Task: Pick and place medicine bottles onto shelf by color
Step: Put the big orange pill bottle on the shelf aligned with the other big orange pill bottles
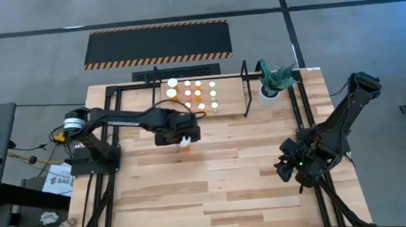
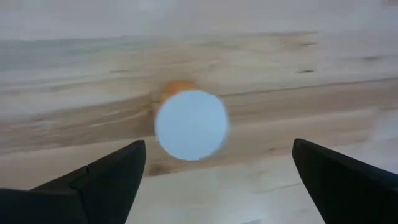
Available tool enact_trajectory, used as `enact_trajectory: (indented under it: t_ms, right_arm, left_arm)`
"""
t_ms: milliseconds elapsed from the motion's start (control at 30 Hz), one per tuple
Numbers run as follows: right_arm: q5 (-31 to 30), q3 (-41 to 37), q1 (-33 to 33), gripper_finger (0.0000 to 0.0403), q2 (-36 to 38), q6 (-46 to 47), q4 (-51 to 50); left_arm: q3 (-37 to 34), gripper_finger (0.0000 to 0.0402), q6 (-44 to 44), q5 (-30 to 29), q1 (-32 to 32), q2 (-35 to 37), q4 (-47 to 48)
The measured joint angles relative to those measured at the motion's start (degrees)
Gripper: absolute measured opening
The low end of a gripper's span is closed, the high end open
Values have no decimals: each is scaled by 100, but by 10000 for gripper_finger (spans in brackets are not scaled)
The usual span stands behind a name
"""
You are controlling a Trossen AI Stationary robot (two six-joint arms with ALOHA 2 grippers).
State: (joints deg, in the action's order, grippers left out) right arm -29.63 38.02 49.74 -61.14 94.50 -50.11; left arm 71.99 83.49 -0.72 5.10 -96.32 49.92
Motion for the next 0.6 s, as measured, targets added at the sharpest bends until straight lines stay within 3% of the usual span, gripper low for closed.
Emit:
enact_trajectory:
  t_ms: [233, 600]
  right_arm:
    - [0, 0, -2, 225, -2, 0, 3]
    - [0, 0, -2, 225, -2, 0, 7]
  left_arm:
    - [511, 397, -273, 605, 309, -709, 637]
    - [472, 398, -182, 48, 222, -799, 738]
